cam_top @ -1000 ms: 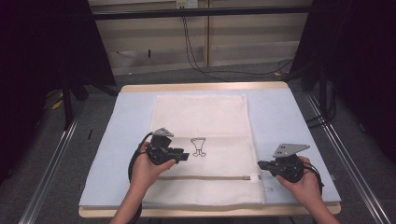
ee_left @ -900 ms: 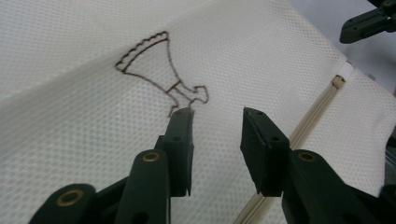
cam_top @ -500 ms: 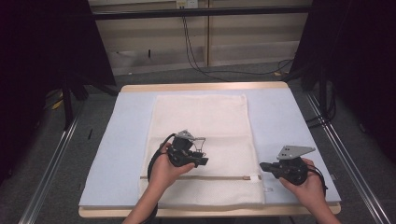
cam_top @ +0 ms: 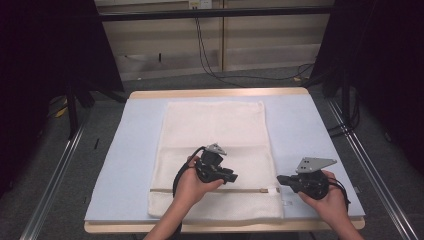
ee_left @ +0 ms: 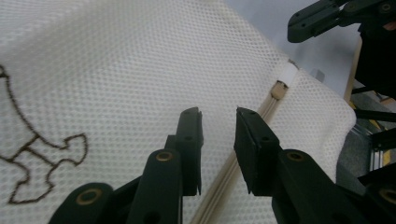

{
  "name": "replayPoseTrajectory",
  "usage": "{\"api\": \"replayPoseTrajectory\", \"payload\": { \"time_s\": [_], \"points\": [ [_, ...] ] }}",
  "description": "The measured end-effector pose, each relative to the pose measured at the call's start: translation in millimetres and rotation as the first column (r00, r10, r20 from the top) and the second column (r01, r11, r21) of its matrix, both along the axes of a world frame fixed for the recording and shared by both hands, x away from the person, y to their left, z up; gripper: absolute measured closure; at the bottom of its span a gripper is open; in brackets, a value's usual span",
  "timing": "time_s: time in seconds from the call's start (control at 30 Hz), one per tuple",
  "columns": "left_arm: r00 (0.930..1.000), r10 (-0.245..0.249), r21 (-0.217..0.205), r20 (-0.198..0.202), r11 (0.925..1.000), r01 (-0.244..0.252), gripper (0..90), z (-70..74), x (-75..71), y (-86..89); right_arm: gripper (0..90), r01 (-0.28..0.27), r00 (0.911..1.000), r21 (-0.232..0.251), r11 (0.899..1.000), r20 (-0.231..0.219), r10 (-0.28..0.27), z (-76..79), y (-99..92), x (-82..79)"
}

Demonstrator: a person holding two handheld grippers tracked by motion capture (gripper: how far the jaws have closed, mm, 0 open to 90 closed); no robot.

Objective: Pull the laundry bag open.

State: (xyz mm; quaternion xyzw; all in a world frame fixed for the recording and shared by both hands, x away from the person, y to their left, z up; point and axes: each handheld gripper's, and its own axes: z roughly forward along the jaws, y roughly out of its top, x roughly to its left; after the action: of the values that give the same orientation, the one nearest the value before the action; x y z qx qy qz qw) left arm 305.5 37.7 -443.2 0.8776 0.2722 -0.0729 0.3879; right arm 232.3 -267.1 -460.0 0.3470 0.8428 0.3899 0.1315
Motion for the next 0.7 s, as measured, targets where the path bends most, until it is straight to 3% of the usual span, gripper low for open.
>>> {"api": "replayPoseTrajectory", "payload": {
  "time_s": [0.1,0.23,0.37,0.4,0.43,0.47,0.5,0.53,0.63,0.7],
  "points": [
    [0.9999,-0.014,0.006,-0.007,0.9999,0.014,73.9,-0.1,-1.8,-8.3,90.0,-0.014,0.9999,-0.005,1.000,0.004,0.014,-0.3,3.1,-2.9],
    [0.9982,-0.039,0.004,-0.045,0.9992,0.039,77.7,-2.6,-4.6,-19.7,90.0,-0.038,0.9993,-0.010,0.999,-0.003,0.038,-2.8,9.5,-7.1],
    [0.9955,-0.060,-0.017,-0.074,0.9981,0.059,75.9,-7.8,-8.1,-31.5,90.0,-0.052,0.9986,-0.018,0.998,-0.006,0.052,-6.2,12.5,-9.0],
    [0.9945,-0.075,-0.005,-0.073,0.9972,0.075,75.8,-8.6,-8.2,-33.4,90.0,-0.049,0.9988,-0.021,0.999,-0.003,0.049,-7.0,12.5,-9.0],
    [0.9952,-0.066,0.017,-0.072,0.9976,0.067,75.7,-8.8,-9.4,-36.3,90.0,-0.048,0.9989,-0.020,0.999,-0.002,0.048,-7.8,12.4,-9.0],
    [0.9926,-0.072,-0.015,-0.098,0.9974,0.071,75.5,-11.2,-9.5,-39.2,90.0,-0.048,0.9988,-0.015,0.999,-0.003,0.048,-8.1,12.1,-8.8],
    [0.9915,-0.067,-0.017,-0.111,0.9977,0.066,75.3,-12.6,-9.6,-41.5,90.0,-0.046,0.9989,-0.015,0.999,-0.005,0.046,-8.0,12.1,-8.8],
    [0.9923,-0.058,0.007,-0.110,0.9982,0.059,74.7,-12.7,-9.6,-43.3,90.0,-0.053,0.9986,-0.020,0.998,-0.001,0.053,-8.1,12.2,-8.4],
    [0.9826,-0.051,0.006,-0.179,0.9986,0.053,75.5,-16.3,-8.7,-48.8,90.0,-0.054,0.9985,-0.023,0.998,0.004,0.054,-9.3,12.2,-9.9],
    [0.9827,-0.044,0.015,-0.180,0.9988,0.048,75.1,-18.1,-9.3,-52.3,90.0,-0.059,0.9982,-0.021,0.998,0.007,0.059,-10.2,11.6,-10.2]
  ]
}}
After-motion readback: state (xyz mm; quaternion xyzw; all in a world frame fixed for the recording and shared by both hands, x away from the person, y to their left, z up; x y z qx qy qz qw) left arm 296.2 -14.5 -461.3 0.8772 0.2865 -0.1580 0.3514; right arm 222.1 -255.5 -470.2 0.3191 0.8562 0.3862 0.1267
